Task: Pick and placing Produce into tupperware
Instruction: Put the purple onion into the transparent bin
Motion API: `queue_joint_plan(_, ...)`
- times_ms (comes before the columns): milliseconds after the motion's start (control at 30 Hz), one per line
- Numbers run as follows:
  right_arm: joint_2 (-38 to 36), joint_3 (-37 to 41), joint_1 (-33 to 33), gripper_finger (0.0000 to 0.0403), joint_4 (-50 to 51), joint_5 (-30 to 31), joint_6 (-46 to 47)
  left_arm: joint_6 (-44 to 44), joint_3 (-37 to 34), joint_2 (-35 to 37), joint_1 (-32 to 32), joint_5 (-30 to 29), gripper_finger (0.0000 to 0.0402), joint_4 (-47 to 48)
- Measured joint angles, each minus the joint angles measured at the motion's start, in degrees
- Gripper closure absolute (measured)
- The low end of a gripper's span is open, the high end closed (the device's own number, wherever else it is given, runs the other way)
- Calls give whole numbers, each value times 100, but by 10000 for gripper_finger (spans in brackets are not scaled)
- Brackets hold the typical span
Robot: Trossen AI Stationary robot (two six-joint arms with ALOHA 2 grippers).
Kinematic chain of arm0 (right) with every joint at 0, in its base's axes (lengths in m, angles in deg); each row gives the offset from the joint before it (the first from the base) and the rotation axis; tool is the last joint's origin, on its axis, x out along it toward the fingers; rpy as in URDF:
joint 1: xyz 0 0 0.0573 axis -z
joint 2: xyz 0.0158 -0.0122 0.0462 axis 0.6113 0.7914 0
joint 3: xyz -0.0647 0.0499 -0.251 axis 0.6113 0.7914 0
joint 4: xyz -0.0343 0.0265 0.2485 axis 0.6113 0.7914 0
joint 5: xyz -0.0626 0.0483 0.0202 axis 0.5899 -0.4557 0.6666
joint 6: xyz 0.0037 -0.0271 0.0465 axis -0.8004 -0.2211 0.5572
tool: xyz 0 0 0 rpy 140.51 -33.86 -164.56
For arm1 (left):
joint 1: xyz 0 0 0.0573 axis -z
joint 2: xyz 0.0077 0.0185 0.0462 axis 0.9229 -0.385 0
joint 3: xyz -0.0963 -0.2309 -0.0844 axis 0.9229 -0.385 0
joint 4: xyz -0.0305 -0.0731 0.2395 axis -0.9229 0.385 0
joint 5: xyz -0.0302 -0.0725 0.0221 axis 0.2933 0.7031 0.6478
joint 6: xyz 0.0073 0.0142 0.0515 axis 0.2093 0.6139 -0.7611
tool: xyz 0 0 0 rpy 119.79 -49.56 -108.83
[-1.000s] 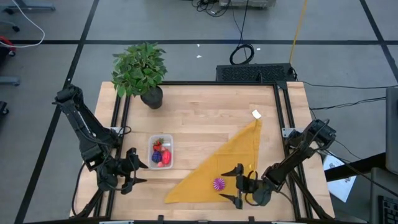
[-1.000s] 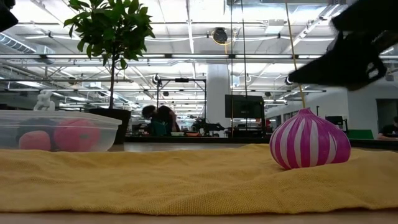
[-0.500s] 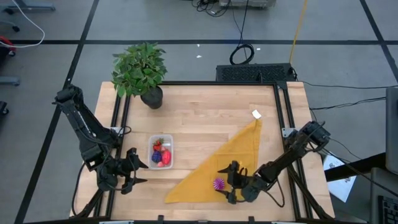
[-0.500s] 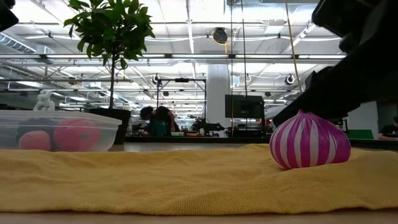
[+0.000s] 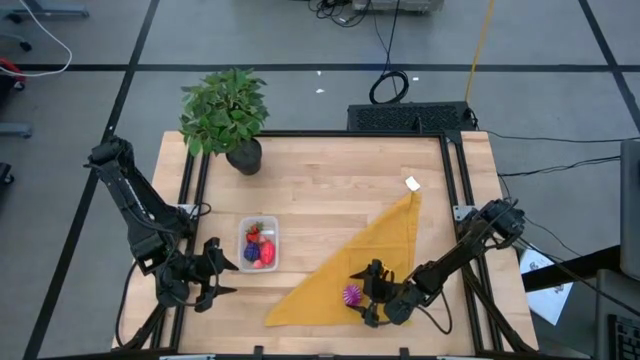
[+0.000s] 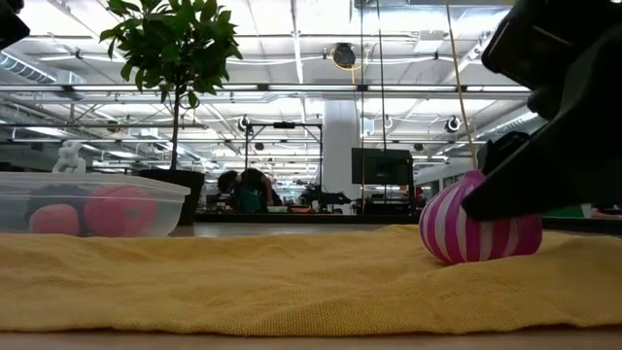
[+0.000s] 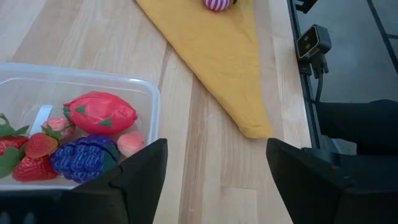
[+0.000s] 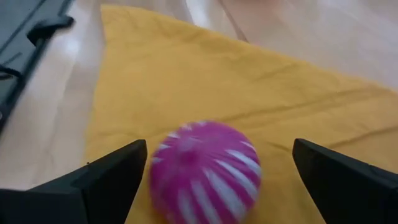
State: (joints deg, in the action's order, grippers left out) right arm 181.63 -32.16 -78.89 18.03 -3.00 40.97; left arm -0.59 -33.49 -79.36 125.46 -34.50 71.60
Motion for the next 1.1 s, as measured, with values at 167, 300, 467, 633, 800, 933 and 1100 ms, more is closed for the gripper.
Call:
queue_joint_plan(167, 11, -2, 2, 9, 94, -1, 143, 39, 0, 0, -1, -2, 123, -3)
queue_joint_plan(300, 9, -2, 2, 9, 93, 1, 289, 44, 0, 0, 1, -2, 123, -3)
queue_joint_plan(467, 11, -2, 0, 9, 93, 1, 430, 46, 0, 0, -2, -2, 123, -3)
queue_joint_plan(633, 9, -2, -11, 9, 92, 1, 496, 57, 0, 0, -1, -2, 123, -4)
queue_joint_plan(800, 11, 0, -13, 9, 89, 3, 564, 61, 0, 0, -2, -2, 123, -4)
queue_joint_plan(933, 9, 0, -13, 9, 92, 1, 671, 83, 0, 0, 0, -2, 123, -4)
queue_joint_plan(1100, 9, 2, -13, 9, 94, -1, 677, 83, 0, 0, -1, -2, 123, -4)
